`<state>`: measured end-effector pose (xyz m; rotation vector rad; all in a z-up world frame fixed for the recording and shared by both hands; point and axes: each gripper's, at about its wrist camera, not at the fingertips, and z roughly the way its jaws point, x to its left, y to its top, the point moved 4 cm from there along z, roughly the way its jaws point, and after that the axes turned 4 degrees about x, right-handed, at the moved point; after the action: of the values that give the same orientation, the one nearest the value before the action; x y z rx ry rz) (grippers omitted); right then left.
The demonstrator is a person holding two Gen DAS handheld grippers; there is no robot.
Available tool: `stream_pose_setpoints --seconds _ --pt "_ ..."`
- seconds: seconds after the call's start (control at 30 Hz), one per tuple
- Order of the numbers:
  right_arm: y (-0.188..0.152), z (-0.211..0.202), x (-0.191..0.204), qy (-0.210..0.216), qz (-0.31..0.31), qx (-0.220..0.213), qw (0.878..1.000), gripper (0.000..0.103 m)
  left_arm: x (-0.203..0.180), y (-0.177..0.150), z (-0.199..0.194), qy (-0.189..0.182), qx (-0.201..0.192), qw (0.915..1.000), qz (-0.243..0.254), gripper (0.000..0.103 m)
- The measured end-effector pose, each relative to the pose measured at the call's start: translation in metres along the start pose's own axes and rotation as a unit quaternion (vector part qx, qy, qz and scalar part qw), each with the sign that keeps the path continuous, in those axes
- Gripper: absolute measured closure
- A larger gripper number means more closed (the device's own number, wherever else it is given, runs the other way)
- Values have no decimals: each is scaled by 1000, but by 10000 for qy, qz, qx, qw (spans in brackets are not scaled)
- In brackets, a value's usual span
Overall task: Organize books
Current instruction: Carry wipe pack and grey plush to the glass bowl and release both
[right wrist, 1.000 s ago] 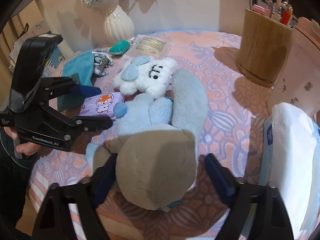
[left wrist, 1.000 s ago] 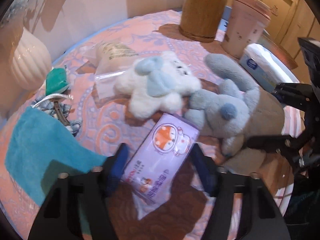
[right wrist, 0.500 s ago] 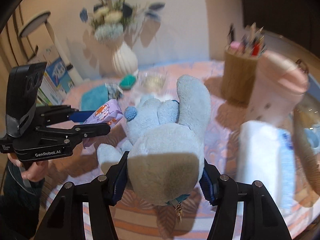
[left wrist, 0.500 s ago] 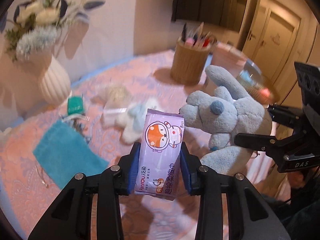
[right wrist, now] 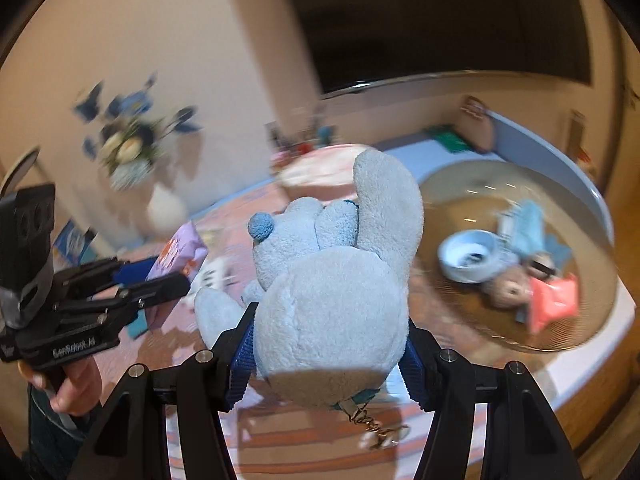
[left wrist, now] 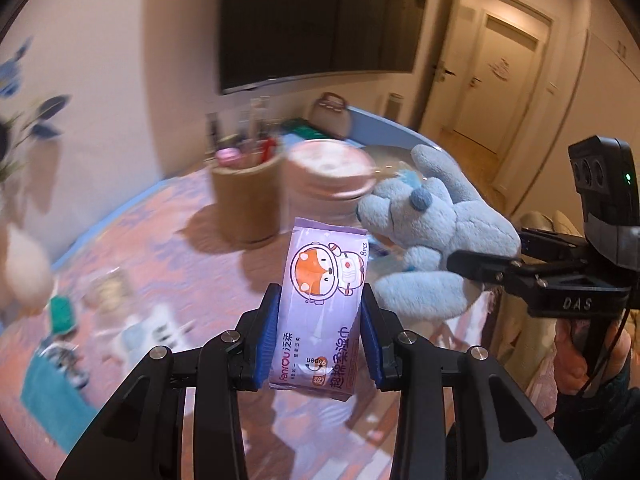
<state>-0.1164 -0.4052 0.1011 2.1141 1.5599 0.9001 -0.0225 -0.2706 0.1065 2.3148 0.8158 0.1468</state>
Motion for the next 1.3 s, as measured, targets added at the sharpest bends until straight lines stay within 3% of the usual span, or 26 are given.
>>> stream_pose_setpoints --seconds 0.43,0.73,0.77,0.83,0.87,0.9,0.93,1.13,1.3 --pt "25 -34 -125 -652 926 -553 9920 42 -78 66 66 -412 111 9979 477 69" --pt "46 -22 -188 -882 1633 -702 9801 42 -109 106 109 -354 147 9983 430 68" --pt "47 -19 -191 -854 1671 -692 9798 41 -111 109 113 -316 136 9985 416 66" --pt "48 -13 -198 -830 1767 -630 9787 38 -115 115 122 -276 151 9989 356 54" --pt "49 -9 -202 -799 1831 -605 9780 35 -116 116 125 -296 149 9989 329 44" --pt "47 -6 -206 -766 1872 -543 9778 35 -118 117 126 -326 152 9988 329 28" --pt "43 -4 -209 -753 1902 -483 9777 35 -119 117 126 -356 117 9987 332 23" --pt "28 -13 -216 -757 1962 -446 9766 35 -122 107 103 -402 -105 9979 505 22" --pt "26 -24 -193 -759 1722 -473 9810 35 -103 95 70 -500 -279 9981 239 22"
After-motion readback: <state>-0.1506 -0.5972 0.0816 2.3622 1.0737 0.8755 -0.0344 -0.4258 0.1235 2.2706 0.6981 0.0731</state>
